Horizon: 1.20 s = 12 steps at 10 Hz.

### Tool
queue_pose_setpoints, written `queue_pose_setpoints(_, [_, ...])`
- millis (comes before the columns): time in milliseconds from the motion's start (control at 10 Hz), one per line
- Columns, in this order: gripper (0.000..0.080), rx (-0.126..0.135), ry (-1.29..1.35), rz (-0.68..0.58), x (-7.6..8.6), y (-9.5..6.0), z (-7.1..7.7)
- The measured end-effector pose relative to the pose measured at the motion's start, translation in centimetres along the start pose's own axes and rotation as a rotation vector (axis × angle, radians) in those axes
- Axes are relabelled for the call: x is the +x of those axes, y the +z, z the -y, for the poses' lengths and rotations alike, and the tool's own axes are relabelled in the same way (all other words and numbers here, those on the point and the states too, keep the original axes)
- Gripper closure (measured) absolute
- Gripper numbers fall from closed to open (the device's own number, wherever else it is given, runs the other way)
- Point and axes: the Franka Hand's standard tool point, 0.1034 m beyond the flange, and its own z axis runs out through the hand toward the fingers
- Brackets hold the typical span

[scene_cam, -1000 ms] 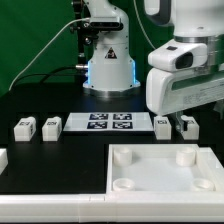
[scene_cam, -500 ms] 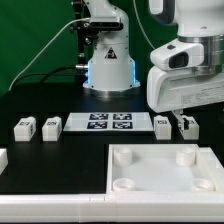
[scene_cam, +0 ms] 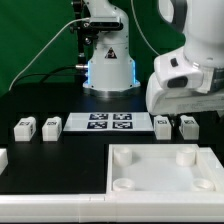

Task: Assemble one leg

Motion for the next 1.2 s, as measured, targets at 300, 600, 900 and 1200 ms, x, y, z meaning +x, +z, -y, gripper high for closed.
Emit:
queue_pose_setpoints(300, [0.0151,-0.014,-0.007,0.265,-0.2,-0.2,0.4])
queue_pose_setpoints(600, [0.0151,-0.010,-0.007,0.276,0.4,0.0,0.5])
queue_pose_setpoints(900, [0.0151,-0.034,0.007,0.302,-0.7,2.1,1.3])
queue_pose_setpoints(1200, [0.0151,-0.048,0.015,0.329,-1.4,3.3,1.5])
